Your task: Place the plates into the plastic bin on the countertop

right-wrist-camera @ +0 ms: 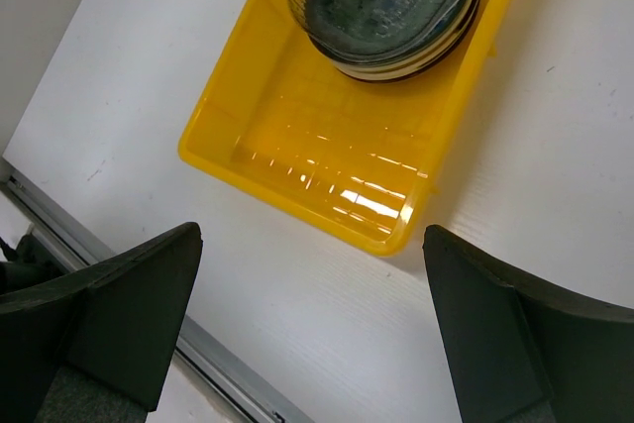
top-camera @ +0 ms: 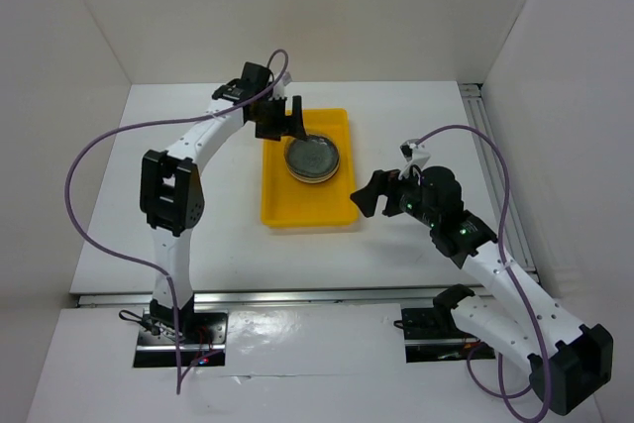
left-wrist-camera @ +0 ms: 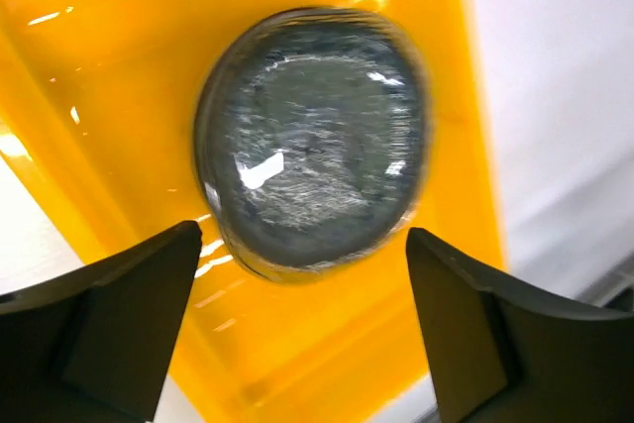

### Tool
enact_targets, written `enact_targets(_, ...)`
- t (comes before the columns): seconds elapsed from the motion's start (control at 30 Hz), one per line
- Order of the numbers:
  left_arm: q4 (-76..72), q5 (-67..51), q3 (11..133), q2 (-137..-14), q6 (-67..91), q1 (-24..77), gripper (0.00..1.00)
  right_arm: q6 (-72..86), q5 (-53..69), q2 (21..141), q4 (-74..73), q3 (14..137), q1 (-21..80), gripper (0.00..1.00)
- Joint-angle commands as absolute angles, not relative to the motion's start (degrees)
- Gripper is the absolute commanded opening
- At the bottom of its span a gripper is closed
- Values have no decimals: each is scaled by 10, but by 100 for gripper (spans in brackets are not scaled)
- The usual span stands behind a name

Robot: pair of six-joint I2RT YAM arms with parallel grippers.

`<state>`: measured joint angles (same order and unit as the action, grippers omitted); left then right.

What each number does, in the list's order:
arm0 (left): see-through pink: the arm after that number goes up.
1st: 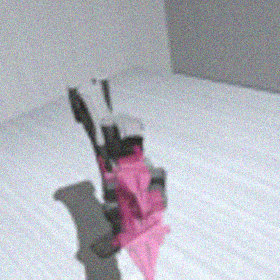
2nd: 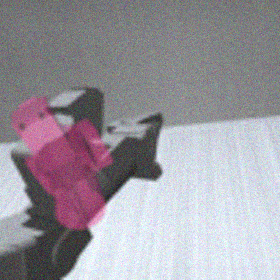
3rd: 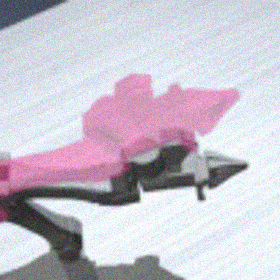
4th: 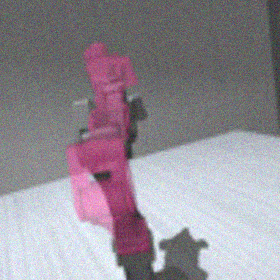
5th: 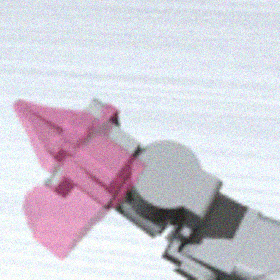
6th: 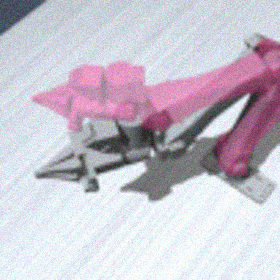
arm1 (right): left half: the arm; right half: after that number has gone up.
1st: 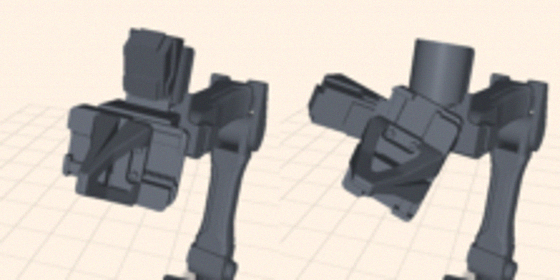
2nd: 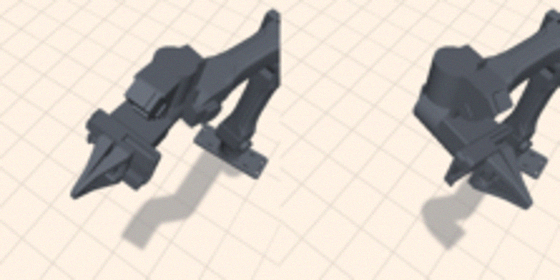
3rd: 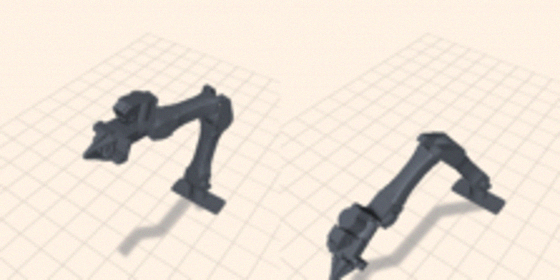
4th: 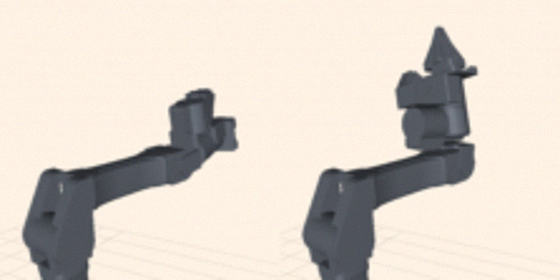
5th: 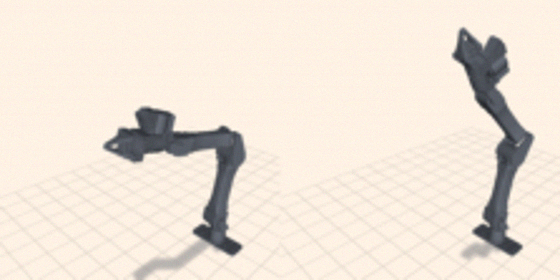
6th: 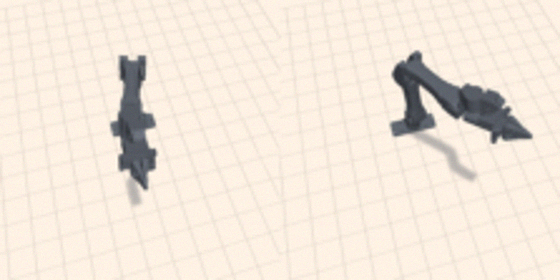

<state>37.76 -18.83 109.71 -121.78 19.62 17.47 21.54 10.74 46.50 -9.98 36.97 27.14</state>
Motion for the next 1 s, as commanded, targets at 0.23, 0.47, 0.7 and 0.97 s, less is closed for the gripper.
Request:
enact_targets(0.23,389,-158,1087,-1021,228,207,100,210,105,472,-101,376,276,100)
enact_targets(0.47,426,92,908,-786,286,266,100,223,18,453,-209,452,281,100)
enact_targets(0.7,467,185,700,-517,307,301,100,204,-62,387,-334,545,286,100)
enact_targets(0.97,565,192,705,-359,319,301,100,204,-97,339,-420,605,287,100)
